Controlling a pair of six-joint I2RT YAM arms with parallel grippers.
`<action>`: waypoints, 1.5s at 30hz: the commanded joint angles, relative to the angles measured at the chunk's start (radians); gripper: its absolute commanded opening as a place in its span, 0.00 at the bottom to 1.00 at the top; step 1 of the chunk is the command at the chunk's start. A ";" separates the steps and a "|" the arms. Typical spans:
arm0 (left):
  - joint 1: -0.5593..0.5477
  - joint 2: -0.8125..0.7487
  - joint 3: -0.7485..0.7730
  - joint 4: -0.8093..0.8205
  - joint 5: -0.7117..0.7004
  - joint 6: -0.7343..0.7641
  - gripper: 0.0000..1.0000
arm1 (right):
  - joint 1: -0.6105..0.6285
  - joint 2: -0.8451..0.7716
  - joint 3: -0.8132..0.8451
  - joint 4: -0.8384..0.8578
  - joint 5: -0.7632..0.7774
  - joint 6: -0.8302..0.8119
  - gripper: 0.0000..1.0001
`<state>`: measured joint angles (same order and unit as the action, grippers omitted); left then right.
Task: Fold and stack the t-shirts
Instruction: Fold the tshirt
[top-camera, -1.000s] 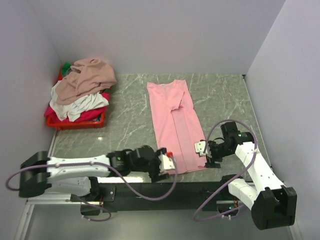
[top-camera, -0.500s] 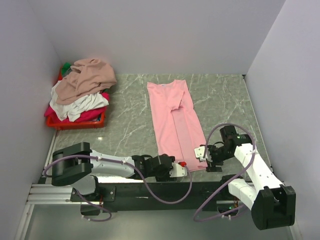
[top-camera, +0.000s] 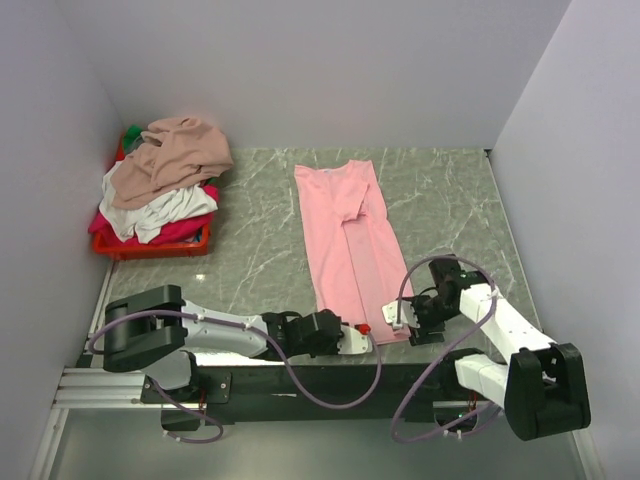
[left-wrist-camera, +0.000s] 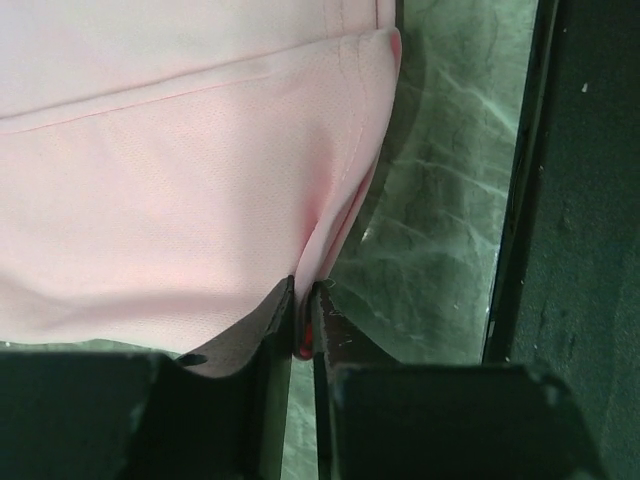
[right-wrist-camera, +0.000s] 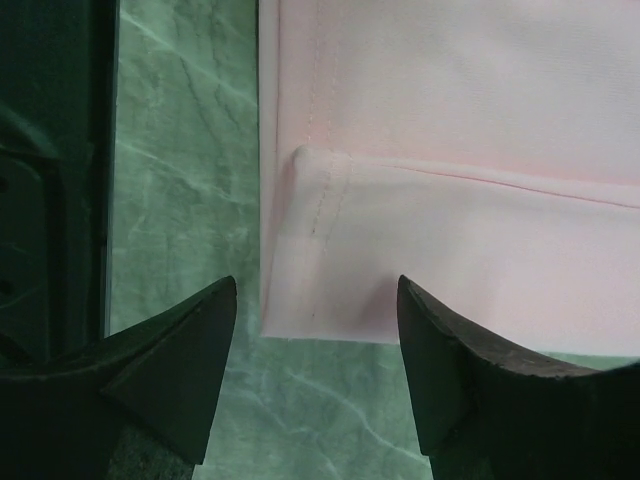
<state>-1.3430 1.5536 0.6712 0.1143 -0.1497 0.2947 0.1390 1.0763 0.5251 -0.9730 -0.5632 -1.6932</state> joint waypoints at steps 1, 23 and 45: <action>0.001 -0.059 -0.021 0.058 0.036 0.008 0.17 | 0.053 -0.009 -0.049 0.125 0.071 0.055 0.71; 0.362 -0.141 0.022 0.134 0.341 0.052 0.01 | 0.100 0.192 0.344 0.138 0.048 0.337 0.00; 0.840 0.379 0.608 -0.034 0.613 0.161 0.01 | 0.057 0.998 1.222 0.257 0.143 0.716 0.00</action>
<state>-0.5102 1.9289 1.2278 0.1093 0.3893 0.4324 0.2062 2.0609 1.6920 -0.7193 -0.4213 -1.0172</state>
